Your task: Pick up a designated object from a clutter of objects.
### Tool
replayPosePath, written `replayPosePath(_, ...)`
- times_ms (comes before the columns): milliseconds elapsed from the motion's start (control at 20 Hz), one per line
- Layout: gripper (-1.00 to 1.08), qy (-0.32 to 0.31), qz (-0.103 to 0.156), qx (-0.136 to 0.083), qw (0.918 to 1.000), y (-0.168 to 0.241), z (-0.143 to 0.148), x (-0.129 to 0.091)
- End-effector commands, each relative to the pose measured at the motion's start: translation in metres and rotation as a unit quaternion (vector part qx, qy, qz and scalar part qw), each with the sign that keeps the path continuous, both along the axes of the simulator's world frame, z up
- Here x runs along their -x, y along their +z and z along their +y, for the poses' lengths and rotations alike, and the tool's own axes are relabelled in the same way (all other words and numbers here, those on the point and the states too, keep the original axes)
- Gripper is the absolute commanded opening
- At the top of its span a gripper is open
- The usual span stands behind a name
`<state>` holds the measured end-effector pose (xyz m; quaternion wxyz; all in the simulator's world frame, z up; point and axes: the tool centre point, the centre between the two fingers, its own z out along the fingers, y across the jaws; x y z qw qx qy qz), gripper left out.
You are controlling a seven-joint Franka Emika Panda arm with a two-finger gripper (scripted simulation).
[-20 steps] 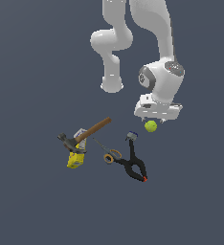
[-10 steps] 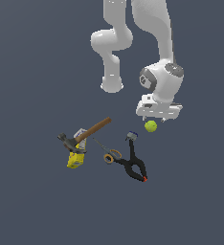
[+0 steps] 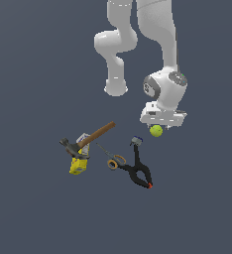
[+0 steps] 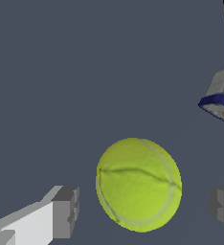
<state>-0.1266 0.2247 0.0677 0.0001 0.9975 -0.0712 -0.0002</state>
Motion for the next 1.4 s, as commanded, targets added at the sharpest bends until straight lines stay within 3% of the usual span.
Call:
replayPosePath(0, 1.00, 0.000, 0.000, 0.000, 1.0000, -0.011, 0.000, 0.000)
replayPosePath(350, 1.00, 0.000, 0.000, 0.000, 1.0000, -0.023, 0.000, 0.001)
replayPosePath(400, -1.00, 0.000, 0.000, 0.000, 1.0000, -0.023, 0.000, 0.001)
replayPosePath(1350, -1.00, 0.000, -0.001, 0.000, 1.0000, -0.003, 0.000, -0.002)
